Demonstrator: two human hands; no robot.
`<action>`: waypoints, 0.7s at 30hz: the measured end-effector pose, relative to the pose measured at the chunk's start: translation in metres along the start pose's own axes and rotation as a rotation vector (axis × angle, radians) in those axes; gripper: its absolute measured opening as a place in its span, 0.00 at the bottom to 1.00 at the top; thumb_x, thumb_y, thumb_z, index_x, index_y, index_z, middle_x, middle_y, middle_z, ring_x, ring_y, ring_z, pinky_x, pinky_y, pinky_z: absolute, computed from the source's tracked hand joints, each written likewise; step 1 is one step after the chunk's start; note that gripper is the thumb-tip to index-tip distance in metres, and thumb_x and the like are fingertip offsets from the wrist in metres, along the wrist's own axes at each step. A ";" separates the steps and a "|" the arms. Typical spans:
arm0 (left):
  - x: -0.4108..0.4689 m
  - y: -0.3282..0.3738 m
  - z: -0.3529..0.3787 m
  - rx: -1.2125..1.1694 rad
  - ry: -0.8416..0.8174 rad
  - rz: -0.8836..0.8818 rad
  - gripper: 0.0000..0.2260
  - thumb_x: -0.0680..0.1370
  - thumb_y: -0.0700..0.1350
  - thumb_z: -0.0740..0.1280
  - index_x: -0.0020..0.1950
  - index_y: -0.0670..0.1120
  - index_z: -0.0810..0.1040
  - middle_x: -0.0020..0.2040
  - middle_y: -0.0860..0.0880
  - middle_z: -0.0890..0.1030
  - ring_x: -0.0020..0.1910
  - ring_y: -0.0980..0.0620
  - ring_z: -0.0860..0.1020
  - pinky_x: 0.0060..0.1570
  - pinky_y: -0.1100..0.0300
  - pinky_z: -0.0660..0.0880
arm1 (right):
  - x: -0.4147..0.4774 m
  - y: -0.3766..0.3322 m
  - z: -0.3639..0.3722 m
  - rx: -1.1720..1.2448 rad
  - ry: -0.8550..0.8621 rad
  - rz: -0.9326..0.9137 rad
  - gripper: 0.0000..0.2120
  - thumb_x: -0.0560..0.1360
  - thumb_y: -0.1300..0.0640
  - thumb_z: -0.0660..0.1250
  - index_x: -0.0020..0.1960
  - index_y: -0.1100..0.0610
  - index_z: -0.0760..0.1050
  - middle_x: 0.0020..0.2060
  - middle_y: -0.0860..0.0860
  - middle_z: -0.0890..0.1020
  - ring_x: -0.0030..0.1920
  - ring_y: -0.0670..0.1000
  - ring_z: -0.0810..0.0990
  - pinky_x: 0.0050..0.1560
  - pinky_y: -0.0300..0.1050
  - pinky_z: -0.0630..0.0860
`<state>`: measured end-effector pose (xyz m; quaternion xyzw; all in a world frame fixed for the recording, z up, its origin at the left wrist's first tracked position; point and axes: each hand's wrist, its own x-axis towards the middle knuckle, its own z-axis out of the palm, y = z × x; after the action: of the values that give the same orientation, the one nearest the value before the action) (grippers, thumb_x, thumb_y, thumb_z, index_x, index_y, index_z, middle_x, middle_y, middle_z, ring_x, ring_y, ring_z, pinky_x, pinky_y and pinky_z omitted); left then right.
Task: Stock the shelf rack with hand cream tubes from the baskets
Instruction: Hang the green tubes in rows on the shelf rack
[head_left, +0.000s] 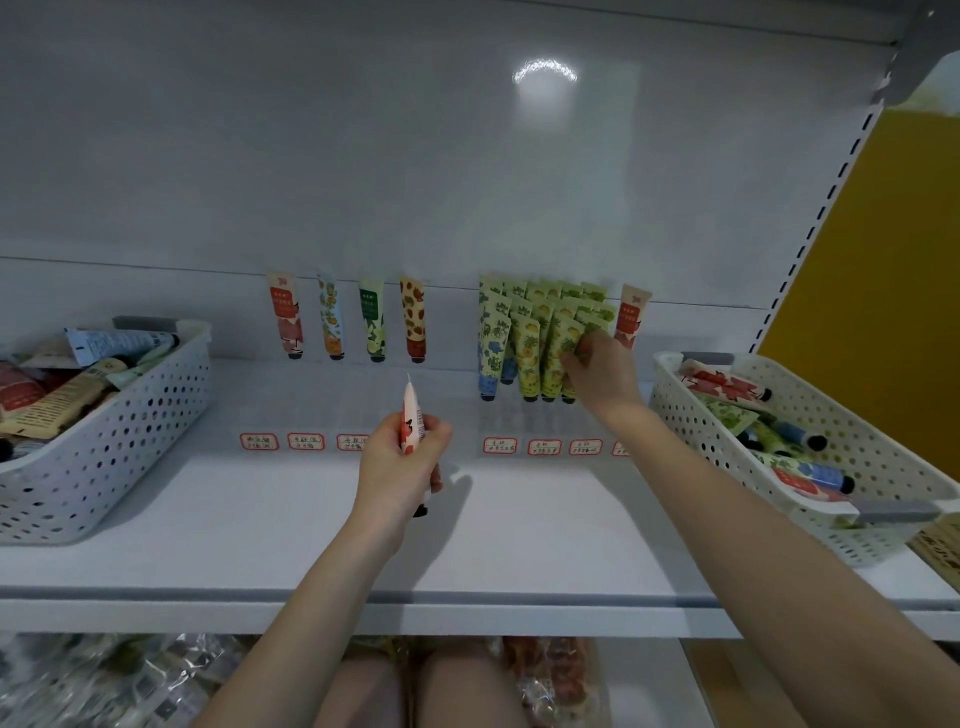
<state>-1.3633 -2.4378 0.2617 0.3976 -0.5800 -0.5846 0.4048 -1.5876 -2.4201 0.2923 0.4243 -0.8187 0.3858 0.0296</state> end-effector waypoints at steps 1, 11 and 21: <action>0.000 0.000 0.000 0.002 0.000 0.001 0.03 0.77 0.43 0.66 0.45 0.45 0.73 0.32 0.44 0.71 0.29 0.50 0.70 0.37 0.54 0.70 | 0.001 0.000 0.000 0.000 -0.003 0.002 0.10 0.78 0.59 0.61 0.48 0.67 0.74 0.41 0.61 0.81 0.40 0.56 0.79 0.38 0.43 0.72; -0.002 -0.001 0.001 0.028 -0.005 0.024 0.03 0.77 0.43 0.66 0.46 0.44 0.73 0.32 0.44 0.71 0.29 0.50 0.70 0.33 0.56 0.69 | -0.001 -0.004 -0.005 0.001 -0.021 0.011 0.09 0.78 0.61 0.61 0.44 0.66 0.74 0.40 0.63 0.82 0.42 0.59 0.81 0.45 0.52 0.78; -0.001 0.002 -0.001 0.008 -0.003 0.008 0.03 0.77 0.43 0.66 0.45 0.45 0.73 0.33 0.44 0.71 0.29 0.50 0.70 0.38 0.54 0.71 | -0.006 -0.004 -0.008 0.126 -0.016 0.050 0.08 0.77 0.60 0.63 0.46 0.66 0.76 0.41 0.62 0.82 0.42 0.60 0.81 0.47 0.56 0.79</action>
<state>-1.3621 -2.4372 0.2638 0.3957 -0.5845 -0.5814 0.4047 -1.5836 -2.4120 0.2981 0.4077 -0.8035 0.4336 -0.0135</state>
